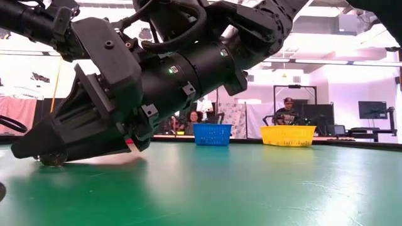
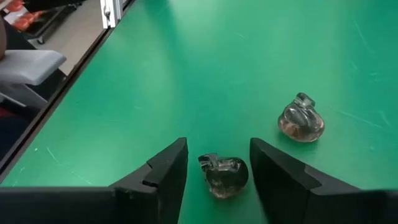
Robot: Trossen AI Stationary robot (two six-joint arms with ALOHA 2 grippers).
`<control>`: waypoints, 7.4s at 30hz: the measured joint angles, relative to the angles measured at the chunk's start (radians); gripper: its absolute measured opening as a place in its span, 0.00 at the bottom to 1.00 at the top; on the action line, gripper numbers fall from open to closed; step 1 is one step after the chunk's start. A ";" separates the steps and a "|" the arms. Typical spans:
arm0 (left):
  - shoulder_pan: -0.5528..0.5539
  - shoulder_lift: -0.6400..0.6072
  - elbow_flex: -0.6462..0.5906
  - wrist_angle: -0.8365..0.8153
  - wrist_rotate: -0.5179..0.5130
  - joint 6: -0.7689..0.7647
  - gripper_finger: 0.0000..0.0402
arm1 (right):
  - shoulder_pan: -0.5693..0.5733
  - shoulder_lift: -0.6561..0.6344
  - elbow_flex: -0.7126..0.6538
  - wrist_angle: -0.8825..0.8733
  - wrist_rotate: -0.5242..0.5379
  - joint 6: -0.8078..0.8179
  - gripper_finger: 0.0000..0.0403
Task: Sort Halloween decoration
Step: Put the black skull toy into the blue bin
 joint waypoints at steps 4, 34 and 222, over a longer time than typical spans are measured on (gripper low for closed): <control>0.000 0.000 0.000 -0.004 0.000 0.000 0.42 | -0.001 0.000 0.000 -0.010 0.003 -0.001 0.46; 0.000 0.000 0.000 -0.004 0.000 -0.010 0.42 | -0.031 -0.164 -0.010 -0.225 0.136 -0.204 0.29; 0.000 0.001 0.000 0.003 0.000 -0.008 0.42 | -0.078 0.054 0.088 0.148 0.085 -0.062 0.29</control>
